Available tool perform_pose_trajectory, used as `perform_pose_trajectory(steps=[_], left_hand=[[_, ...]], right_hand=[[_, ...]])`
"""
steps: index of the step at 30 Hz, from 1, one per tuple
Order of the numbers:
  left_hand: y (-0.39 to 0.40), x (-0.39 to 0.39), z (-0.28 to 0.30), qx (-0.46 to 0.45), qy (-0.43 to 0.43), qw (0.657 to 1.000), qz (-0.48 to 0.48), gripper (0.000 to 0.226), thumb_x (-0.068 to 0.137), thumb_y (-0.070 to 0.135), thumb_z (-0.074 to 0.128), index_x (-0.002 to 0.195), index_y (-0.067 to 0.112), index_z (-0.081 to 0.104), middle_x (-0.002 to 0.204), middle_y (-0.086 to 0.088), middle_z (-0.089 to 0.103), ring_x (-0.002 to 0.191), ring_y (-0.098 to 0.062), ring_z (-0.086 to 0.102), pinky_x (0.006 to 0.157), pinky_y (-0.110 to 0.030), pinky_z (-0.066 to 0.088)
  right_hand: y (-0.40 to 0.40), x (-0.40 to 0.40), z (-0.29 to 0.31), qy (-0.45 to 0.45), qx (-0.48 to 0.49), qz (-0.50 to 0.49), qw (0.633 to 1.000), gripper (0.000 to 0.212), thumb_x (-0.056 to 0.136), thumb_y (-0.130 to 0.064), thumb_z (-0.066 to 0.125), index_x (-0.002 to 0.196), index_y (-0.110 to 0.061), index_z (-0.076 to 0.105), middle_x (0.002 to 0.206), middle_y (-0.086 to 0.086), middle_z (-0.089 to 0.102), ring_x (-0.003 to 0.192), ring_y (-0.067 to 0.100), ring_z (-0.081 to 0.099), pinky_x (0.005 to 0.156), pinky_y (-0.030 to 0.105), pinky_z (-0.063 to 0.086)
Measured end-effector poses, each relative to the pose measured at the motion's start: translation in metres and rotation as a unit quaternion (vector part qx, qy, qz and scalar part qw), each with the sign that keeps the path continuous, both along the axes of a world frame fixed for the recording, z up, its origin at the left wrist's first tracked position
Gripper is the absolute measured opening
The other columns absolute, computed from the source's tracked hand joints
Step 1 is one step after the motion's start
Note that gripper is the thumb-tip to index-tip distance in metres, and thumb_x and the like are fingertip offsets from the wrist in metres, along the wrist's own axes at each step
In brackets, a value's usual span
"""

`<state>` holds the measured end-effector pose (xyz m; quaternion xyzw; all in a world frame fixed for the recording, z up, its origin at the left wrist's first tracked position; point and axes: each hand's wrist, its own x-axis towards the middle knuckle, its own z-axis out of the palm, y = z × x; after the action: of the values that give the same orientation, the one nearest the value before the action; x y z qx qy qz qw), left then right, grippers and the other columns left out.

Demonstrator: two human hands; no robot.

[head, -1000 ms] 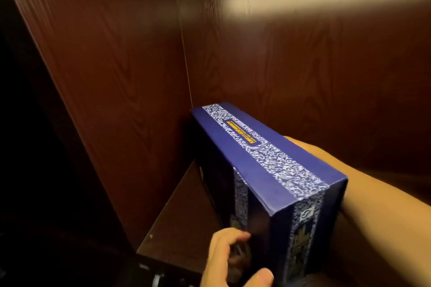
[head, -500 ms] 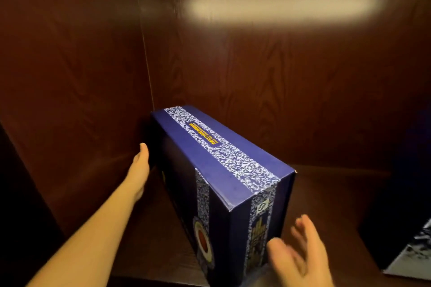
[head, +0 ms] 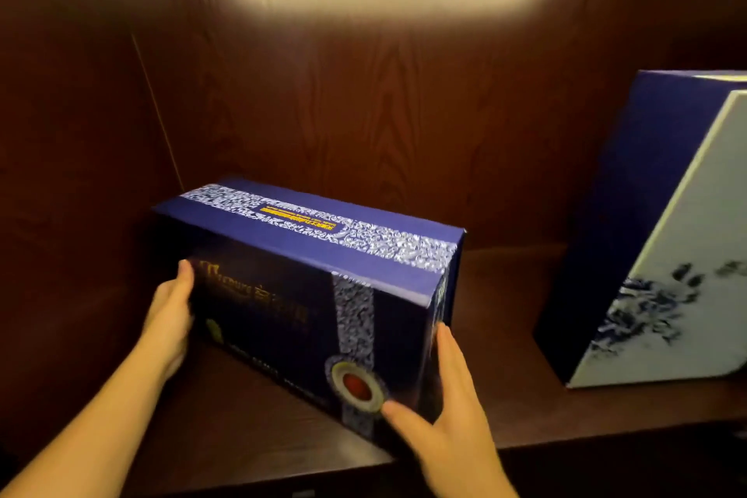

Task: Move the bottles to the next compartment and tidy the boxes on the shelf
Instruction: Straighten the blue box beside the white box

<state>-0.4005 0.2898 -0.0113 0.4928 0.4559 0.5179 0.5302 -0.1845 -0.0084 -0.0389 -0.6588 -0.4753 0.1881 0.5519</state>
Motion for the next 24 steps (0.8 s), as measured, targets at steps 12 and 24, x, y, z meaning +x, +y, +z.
perform_pose_trajectory(steps=[12, 24], left_hand=[[-0.118, -0.001, -0.026, 0.048, 0.070, 0.980, 0.179, 0.060, 0.078, 0.063, 0.058, 0.113, 0.015, 0.051, 0.104, -0.005, 0.056, 0.093, -0.023, 0.052, 0.076, -0.039, 0.040], [-0.150, -0.017, -0.015, 0.066, 0.079, 0.988, 0.117, 0.056, 0.082, 0.057, 0.058, 0.111, 0.010, 0.060, 0.104, -0.011, 0.067, 0.098, -0.028, 0.062, 0.078, -0.037, 0.045]], right_hand=[[-0.010, 0.101, 0.021, -0.040, -0.078, 0.025, 0.996, 0.077, 0.087, -0.021, 0.070, 0.150, -0.031, 0.027, 0.124, -0.038, 0.043, 0.103, -0.028, 0.045, 0.078, -0.004, 0.034], [-0.018, 0.098, 0.019, 0.013, -0.087, 0.031, 0.996, 0.076, 0.088, -0.016, 0.069, 0.151, -0.027, 0.028, 0.143, -0.008, 0.049, 0.130, 0.012, 0.047, 0.102, 0.023, 0.041]])
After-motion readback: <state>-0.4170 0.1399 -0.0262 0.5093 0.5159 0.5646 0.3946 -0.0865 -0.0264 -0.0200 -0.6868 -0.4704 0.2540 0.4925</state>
